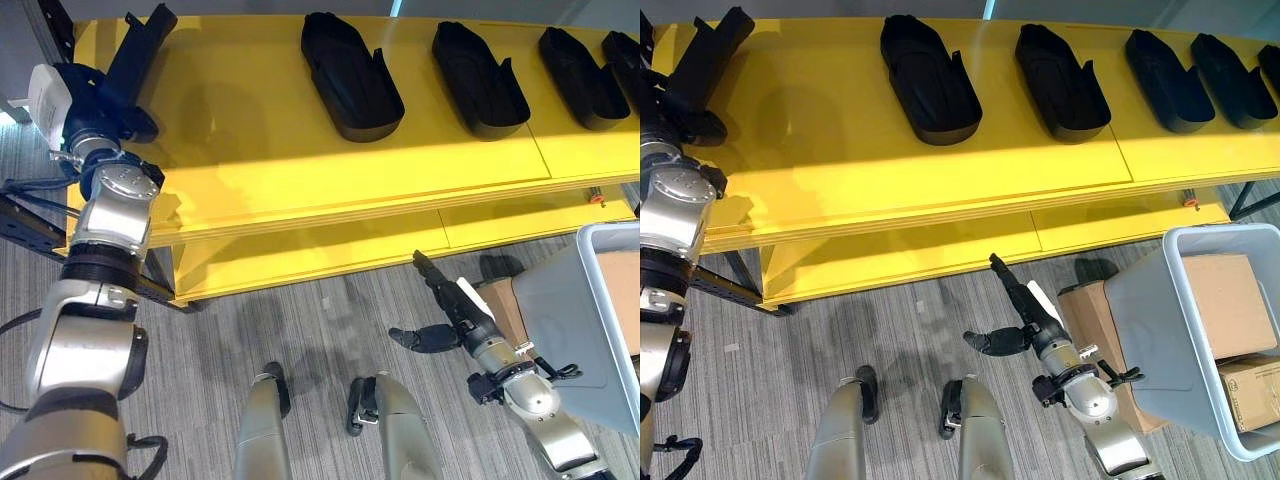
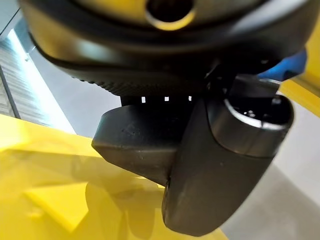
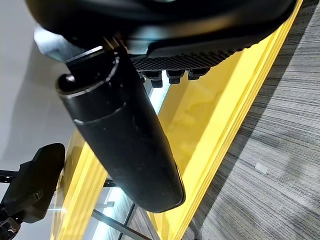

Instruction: Move parts from the plastic box to the shelf.

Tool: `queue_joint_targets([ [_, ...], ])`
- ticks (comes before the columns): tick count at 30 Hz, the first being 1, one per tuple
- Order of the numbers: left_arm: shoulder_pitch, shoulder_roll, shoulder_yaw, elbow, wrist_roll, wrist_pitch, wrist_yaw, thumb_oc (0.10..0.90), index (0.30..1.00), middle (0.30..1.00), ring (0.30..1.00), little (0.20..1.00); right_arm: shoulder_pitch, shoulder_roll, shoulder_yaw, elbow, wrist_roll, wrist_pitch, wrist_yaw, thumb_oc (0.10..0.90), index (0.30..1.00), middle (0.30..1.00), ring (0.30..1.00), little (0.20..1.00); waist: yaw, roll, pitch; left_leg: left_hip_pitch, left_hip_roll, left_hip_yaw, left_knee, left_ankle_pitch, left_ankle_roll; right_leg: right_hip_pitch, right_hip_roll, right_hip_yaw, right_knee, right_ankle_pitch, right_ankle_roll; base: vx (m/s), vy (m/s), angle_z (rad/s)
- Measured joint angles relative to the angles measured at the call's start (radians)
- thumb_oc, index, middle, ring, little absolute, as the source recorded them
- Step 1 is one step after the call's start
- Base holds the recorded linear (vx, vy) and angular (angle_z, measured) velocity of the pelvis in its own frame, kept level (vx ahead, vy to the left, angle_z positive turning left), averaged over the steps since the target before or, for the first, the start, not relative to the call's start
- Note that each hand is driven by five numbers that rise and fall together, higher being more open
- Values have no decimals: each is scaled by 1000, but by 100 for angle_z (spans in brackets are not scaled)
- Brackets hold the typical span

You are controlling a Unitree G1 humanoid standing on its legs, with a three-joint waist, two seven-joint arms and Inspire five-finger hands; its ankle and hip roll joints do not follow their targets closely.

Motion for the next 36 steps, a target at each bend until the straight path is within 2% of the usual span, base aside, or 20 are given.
queue_joint_targets([
  [12,-1,-2,-32,2,0,-19,0,404,305,305,305,305,-1,-4,0,0,0,0,-6,900,1000,1000,1000,1000,1,0,0,-6,0,7,0,0,0,-15,-2,10,9,-2,-2,3,0,0],
  [13,-2,-2,-32,2,0,-22,1,900,1000,1000,1000,1000,0,-4,0,0,0,0,-7,900,1000,1000,1000,1000,2,0,0,-13,-1,10,1,1,0,-25,-3,13,14,-2,-2,0,0,0],
  [20,-3,-3,-48,10,1,-23,-3,900,1000,1000,1000,1000,3,-4,0,0,0,0,-7,900,1000,1000,1000,1000,3,0,0,-18,-1,9,8,2,0,-30,-5,13,24,-4,-4,0,0,0],
  [23,-2,2,-93,4,65,-22,-39,900,1000,1000,1000,1000,17,-14,-3,0,0,-1,-6,900,1000,1000,1000,1000,8,0,0,-18,-2,9,8,2,-1,-32,-6,13,28,-5,-5,0,0,0],
  [27,-1,8,-109,-51,182,-18,-69,900,1000,1000,1000,1000,36,-18,-8,0,0,-3,-4,900,1000,1000,1000,1000,13,0,0,-25,-2,8,8,3,-2,-40,-6,13,31,-7,-9,0,0,0],
  [30,7,50,-156,-113,334,-19,-125,900,1000,1000,1000,1000,38,-19,-21,0,0,-9,-1,900,1000,1000,1000,1000,12,0,0,-28,-1,7,9,3,-2,-43,-5,12,31,-8,-9,0,0,0],
  [33,9,53,-157,-141,485,-22,-205,900,1000,1000,1000,1000,36,-18,-59,0,0,-11,6,900,1000,1000,1000,1000,19,1,0,-35,-1,7,11,3,-2,-48,-5,12,34,-10,-10,0,0,0],
  [36,20,53,-157,-142,533,-20,-258,900,1000,1000,1000,1000,35,-18,-81,0,1,-12,14,900,1000,1000,1000,1000,24,1,1,-37,-1,7,11,3,-2,-52,-5,12,34,-10,-11,0,0,0],
])
